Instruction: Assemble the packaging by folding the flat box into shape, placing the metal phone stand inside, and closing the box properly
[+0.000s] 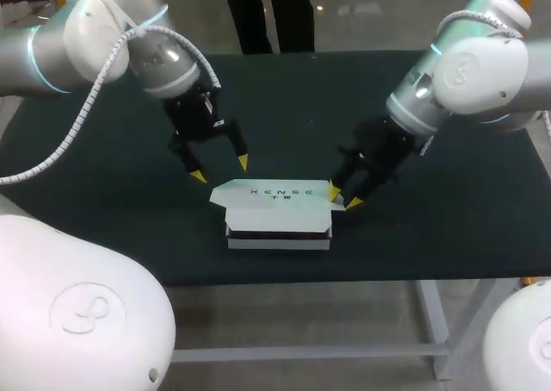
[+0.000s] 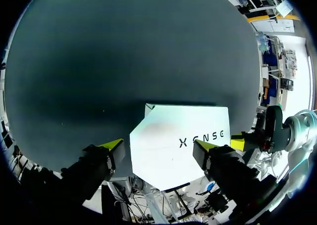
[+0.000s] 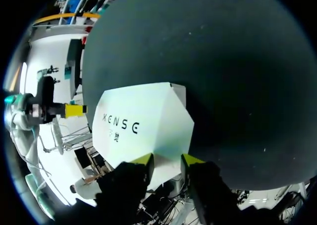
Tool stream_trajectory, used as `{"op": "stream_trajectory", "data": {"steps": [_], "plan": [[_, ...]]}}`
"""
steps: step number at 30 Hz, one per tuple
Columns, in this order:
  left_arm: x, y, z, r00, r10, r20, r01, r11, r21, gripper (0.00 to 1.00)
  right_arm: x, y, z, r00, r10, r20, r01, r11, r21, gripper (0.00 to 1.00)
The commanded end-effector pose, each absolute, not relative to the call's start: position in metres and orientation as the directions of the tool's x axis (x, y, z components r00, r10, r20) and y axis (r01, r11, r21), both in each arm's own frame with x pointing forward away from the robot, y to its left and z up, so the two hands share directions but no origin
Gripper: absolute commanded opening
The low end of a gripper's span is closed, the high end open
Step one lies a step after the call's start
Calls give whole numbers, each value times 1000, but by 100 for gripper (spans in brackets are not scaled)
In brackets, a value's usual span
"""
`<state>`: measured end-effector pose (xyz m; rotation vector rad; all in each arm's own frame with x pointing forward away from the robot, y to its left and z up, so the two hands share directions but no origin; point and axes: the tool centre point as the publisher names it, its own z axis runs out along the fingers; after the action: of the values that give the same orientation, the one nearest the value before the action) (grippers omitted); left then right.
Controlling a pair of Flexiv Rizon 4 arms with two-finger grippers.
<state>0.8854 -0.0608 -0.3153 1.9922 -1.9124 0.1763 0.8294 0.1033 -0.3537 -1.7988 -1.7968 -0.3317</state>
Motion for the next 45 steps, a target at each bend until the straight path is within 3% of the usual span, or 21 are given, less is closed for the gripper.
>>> {"op": "stream_trajectory", "data": {"steps": [1,12,17,26,34,45], "plan": [[887,-69,-316,79,-949,304,-978,-14,210,85,829,104,-354,66,836,545,975,63,-213,40],[876,-72,-325,46,-959,279,-980,11,199,81,830,105,-355,70,836,544,978,49,-202,40],[871,-73,-329,34,-958,283,-982,21,187,71,829,105,-355,87,840,535,978,31,-207,40],[860,-75,-336,20,-959,281,-984,30,173,75,831,106,-356,140,845,516,974,-23,-225,40],[851,-77,-339,16,-960,278,-988,28,153,68,831,108,-353,152,848,508,976,-49,-211,40],[844,-84,-344,4,-965,262,-992,30,124,69,830,111,-347,159,859,487,980,-77,-186,40]]}}
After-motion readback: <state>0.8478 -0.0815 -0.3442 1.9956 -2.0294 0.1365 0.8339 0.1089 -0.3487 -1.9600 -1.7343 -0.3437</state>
